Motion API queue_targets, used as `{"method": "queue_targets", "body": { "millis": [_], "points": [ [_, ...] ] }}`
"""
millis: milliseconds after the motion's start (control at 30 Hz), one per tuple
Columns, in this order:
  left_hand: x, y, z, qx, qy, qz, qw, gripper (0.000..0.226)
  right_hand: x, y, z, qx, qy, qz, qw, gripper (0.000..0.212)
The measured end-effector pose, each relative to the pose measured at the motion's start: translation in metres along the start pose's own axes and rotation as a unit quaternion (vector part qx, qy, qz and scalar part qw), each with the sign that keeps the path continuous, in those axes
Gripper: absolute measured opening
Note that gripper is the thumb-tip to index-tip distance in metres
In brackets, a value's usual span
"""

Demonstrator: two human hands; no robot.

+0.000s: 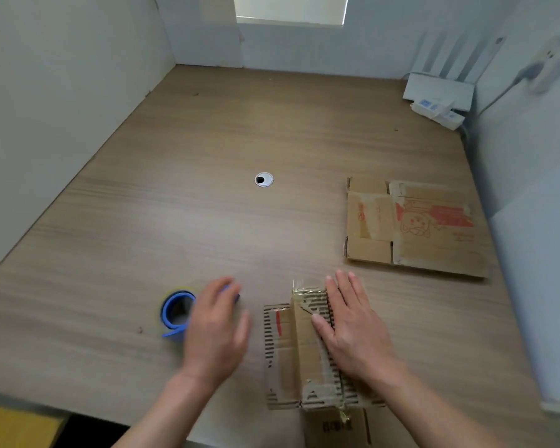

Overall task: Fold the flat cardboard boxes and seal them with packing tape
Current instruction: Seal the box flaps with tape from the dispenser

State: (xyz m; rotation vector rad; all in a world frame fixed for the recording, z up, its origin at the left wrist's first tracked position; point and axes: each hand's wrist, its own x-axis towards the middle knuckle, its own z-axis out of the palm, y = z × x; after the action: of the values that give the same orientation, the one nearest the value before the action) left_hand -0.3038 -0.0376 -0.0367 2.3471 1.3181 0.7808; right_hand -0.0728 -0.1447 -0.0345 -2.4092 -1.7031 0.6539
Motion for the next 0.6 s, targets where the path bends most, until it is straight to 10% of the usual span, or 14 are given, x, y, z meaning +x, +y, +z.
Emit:
{"method": "queue_targets", "body": {
  "millis": [267,600],
  "points": [
    [0.033,0.066,0.078,-0.098,-0.222,0.008,0.97,0.05,0.004,0.003,-0.006,0.066,0.045,-0.052,0.995,0.056],
    [0.04,0.081,0.096,-0.204,-0.139,-0.279,0.928,0.041,0.038,0.02,-0.004,0.303,0.12,0.065,0.943,0.033]
  ]
}}
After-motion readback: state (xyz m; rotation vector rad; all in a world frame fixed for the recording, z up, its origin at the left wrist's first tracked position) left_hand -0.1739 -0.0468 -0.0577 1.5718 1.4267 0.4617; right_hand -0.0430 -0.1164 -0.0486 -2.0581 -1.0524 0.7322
